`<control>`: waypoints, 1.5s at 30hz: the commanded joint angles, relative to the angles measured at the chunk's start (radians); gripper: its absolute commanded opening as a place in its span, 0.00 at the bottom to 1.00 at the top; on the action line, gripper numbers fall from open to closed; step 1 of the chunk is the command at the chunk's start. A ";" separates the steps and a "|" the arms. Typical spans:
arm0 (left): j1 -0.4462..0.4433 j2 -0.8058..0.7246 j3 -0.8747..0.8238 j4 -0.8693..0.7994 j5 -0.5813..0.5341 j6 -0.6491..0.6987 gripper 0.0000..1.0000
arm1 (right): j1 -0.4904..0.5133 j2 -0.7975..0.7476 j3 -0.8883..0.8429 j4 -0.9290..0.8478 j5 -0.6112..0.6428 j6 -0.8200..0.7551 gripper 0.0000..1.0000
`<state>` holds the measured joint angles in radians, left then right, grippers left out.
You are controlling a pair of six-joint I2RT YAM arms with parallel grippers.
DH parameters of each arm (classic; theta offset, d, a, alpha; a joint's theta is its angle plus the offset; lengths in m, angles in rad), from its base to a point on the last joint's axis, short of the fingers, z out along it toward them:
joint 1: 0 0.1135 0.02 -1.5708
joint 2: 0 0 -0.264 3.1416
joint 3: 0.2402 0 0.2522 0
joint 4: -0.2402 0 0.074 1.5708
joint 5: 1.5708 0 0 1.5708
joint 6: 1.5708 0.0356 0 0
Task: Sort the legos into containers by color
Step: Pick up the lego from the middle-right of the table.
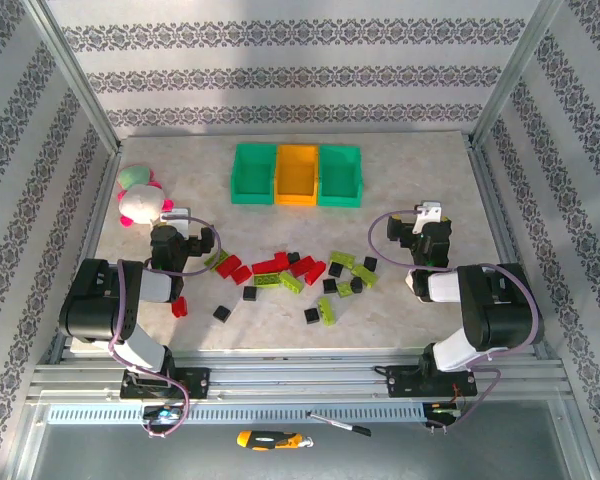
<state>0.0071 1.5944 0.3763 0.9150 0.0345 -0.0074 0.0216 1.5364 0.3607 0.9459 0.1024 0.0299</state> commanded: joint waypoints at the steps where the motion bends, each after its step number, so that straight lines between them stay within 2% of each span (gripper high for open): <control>1: 0.009 -0.002 0.011 0.029 0.016 0.004 0.99 | -0.003 -0.009 0.009 0.008 -0.019 0.014 0.98; 24: 0.008 -0.002 0.015 0.027 0.018 0.003 0.99 | -0.003 -0.010 0.009 0.008 -0.018 0.015 0.98; 30: 0.008 -0.033 -0.020 0.070 -0.026 -0.011 0.99 | -0.003 -0.063 -0.002 -0.014 0.019 0.028 0.98; 37: -0.009 -0.252 -0.023 -0.114 -0.027 0.009 0.99 | 0.008 -0.262 0.004 -0.196 0.030 0.024 0.98; 42: -0.078 -0.435 0.009 -0.286 0.004 -0.008 0.99 | 0.070 -0.431 0.068 -0.507 0.102 0.059 0.98; 45: -0.170 -0.520 0.051 -0.411 0.035 -0.005 0.99 | 0.102 -0.504 0.136 -0.733 0.062 0.101 0.98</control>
<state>-0.0971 1.1320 0.3794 0.6674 0.0299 -0.0078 0.1001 1.0813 0.4328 0.4728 0.1638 0.0788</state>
